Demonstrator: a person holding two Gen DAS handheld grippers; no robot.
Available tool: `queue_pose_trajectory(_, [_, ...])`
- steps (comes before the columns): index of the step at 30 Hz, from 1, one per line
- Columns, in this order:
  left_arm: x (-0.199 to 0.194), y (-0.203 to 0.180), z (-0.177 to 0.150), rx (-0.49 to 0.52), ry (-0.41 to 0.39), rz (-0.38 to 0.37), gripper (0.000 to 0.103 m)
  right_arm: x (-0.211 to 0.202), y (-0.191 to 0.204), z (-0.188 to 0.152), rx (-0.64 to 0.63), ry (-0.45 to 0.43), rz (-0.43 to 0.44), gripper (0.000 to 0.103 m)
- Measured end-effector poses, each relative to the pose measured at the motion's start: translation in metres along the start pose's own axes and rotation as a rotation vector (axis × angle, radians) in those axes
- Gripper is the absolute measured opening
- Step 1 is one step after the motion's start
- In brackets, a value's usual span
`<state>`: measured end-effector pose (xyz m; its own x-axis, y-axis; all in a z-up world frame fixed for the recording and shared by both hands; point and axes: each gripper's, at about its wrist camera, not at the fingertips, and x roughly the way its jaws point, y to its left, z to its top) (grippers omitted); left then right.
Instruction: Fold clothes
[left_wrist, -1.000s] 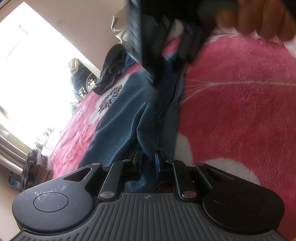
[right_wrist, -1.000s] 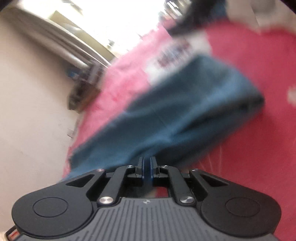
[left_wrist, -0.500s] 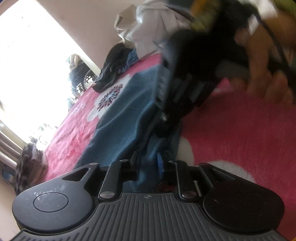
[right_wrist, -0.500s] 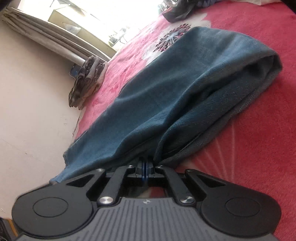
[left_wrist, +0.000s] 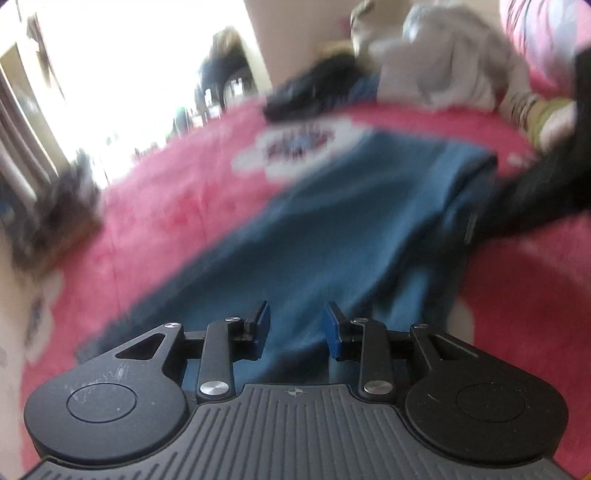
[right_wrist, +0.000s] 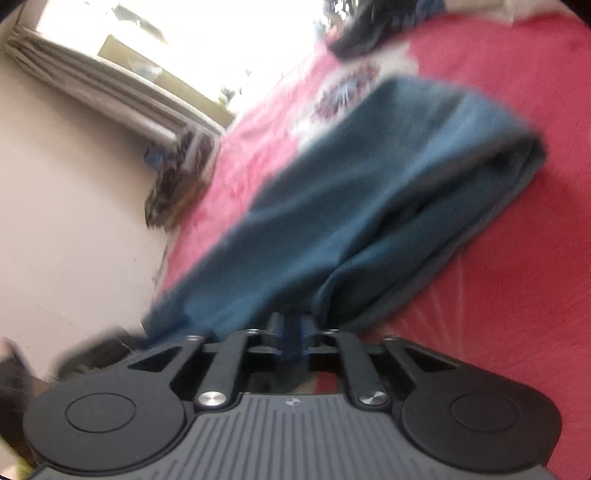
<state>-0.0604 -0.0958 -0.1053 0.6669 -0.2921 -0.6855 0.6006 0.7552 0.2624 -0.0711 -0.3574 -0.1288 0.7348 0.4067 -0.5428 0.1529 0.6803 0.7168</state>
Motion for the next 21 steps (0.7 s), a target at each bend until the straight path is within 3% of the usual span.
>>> queue_pose_trajectory(2, [0.000, 0.000, -0.007, -0.009, -0.007, 0.000, 0.031, -0.017, -0.001, 0.008, 0.025, -0.061, -0.014, 0.041])
queue_pose_trajectory(4, [-0.002, 0.001, -0.011, -0.019, -0.016, 0.000, 0.032, -0.033, -0.006, 0.017, 0.068, -0.125, -0.035, 0.043])
queue_pose_trajectory(6, [-0.001, 0.005, -0.012, -0.044, -0.012, -0.007, 0.032, -0.042, -0.025, 0.022, 0.194, -0.176, -0.079, 0.049])
queue_pose_trajectory(11, [0.000, 0.009, -0.013, -0.074, -0.008, -0.018, 0.034, -0.034, -0.069, 0.017, 0.471, -0.189, -0.121, 0.051])
queue_pose_trajectory(17, [0.005, 0.007, -0.011, -0.071, -0.006, -0.005, 0.034, -0.010, -0.066, 0.022, 0.476, -0.238, -0.108, 0.070])
queue_pose_trajectory(21, [0.004, 0.006, -0.011, -0.070, -0.005, 0.000, 0.034, 0.003, -0.068, 0.034, 0.459, -0.262, -0.107, 0.072])
